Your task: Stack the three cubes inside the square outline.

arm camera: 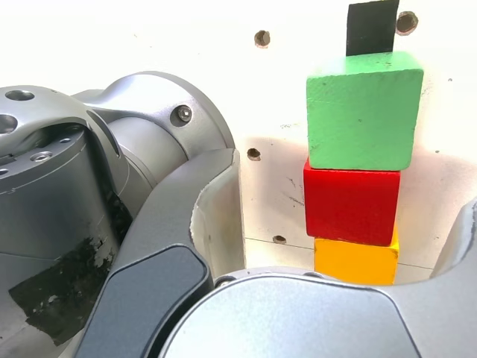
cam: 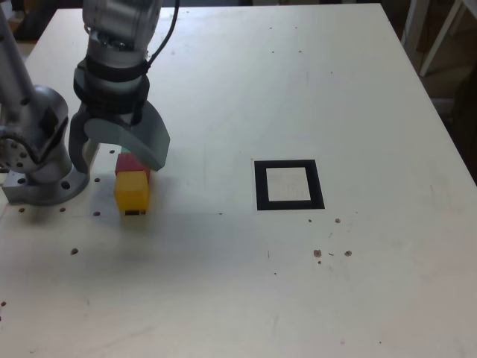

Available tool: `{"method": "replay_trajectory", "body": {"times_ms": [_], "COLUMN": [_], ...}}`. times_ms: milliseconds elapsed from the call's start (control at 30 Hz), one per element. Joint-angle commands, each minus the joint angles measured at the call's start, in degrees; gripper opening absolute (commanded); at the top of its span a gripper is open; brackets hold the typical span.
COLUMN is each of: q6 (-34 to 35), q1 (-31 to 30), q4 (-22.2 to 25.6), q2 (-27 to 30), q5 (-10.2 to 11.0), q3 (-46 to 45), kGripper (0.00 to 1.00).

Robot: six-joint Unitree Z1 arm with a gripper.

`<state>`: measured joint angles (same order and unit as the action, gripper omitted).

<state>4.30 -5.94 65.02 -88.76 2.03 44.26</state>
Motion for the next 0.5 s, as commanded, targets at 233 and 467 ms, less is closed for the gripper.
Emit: {"method": "replay_trajectory", "body": {"times_ms": [233, 467], "q6": [0.1, 0.1], "q1": [-0.1, -0.1], "q4": [0.0, -0.1], "q2": [0.1, 0.0], "q5": [-0.1, -0.2], "q3": [-0.2, -0.5], "kGripper": [0.99, 0.99]}}
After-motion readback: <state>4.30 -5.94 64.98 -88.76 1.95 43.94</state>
